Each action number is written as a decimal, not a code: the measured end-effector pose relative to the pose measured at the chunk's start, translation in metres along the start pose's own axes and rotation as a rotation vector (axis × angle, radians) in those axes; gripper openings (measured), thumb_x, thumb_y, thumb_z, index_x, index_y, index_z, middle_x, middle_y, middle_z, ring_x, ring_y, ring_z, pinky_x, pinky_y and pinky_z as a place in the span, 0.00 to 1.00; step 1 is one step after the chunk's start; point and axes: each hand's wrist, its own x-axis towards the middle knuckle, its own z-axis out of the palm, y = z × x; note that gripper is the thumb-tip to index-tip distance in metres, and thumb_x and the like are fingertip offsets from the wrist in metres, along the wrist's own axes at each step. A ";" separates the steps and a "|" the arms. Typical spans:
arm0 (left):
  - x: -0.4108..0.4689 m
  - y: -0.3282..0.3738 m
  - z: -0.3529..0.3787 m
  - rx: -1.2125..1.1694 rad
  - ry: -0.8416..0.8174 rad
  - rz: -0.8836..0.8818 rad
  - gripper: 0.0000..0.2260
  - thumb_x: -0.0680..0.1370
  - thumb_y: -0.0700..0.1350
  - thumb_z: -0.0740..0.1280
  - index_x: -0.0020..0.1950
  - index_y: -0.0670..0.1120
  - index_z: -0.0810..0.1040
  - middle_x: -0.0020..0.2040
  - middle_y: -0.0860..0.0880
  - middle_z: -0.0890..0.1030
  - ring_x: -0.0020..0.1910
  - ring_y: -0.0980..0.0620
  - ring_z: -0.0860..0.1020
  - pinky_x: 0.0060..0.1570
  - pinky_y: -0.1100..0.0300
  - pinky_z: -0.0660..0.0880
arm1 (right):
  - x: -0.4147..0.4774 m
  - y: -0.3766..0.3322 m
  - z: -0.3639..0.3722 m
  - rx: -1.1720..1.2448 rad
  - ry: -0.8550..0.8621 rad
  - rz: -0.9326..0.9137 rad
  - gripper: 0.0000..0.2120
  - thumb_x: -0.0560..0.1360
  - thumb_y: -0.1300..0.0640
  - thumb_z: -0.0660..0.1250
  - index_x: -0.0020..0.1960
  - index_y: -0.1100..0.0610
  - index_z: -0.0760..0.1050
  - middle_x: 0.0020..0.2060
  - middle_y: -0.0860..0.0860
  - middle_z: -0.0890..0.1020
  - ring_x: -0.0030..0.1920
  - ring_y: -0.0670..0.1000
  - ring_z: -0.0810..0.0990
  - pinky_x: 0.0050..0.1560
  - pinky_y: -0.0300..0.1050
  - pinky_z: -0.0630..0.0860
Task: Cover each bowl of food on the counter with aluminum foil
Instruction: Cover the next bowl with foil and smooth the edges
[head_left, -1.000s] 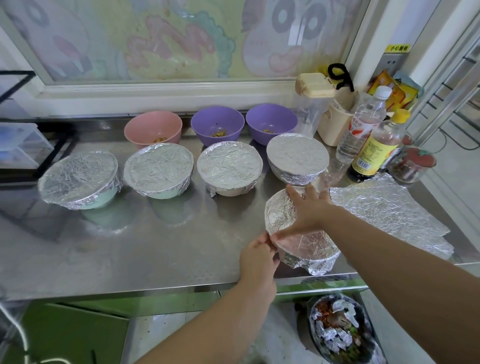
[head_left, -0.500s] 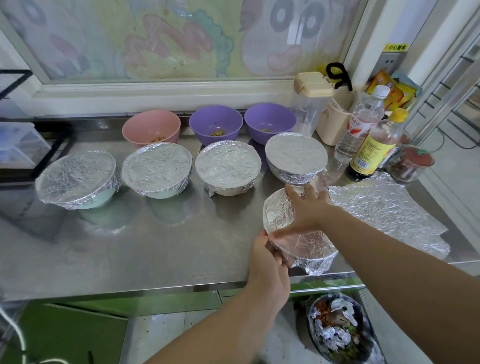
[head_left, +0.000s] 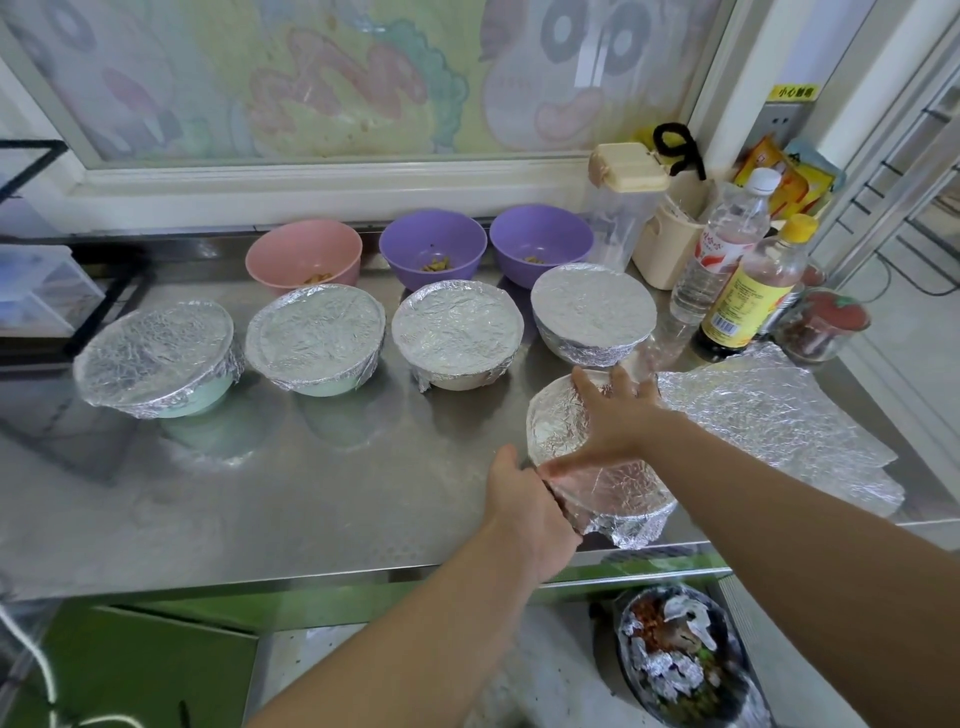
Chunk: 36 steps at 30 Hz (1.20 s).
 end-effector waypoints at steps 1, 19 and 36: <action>-0.002 0.003 0.001 0.001 -0.023 -0.022 0.34 0.80 0.65 0.50 0.77 0.42 0.62 0.77 0.40 0.65 0.71 0.43 0.68 0.66 0.48 0.68 | -0.001 0.000 0.000 -0.001 0.001 0.001 0.74 0.47 0.14 0.65 0.78 0.39 0.27 0.80 0.57 0.33 0.77 0.72 0.33 0.71 0.80 0.49; 0.023 0.040 -0.021 0.275 -0.224 0.118 0.33 0.77 0.68 0.50 0.75 0.50 0.66 0.65 0.41 0.77 0.64 0.43 0.74 0.71 0.41 0.57 | -0.009 -0.010 -0.001 0.159 -0.009 0.216 0.78 0.40 0.10 0.50 0.78 0.45 0.24 0.79 0.65 0.34 0.78 0.72 0.40 0.76 0.73 0.49; 0.006 0.004 -0.045 0.424 0.021 0.384 0.15 0.76 0.30 0.66 0.59 0.46 0.75 0.54 0.44 0.84 0.51 0.50 0.81 0.54 0.55 0.76 | -0.006 -0.008 -0.002 0.057 0.034 -0.054 0.68 0.55 0.18 0.69 0.80 0.39 0.32 0.80 0.52 0.33 0.78 0.69 0.32 0.74 0.76 0.44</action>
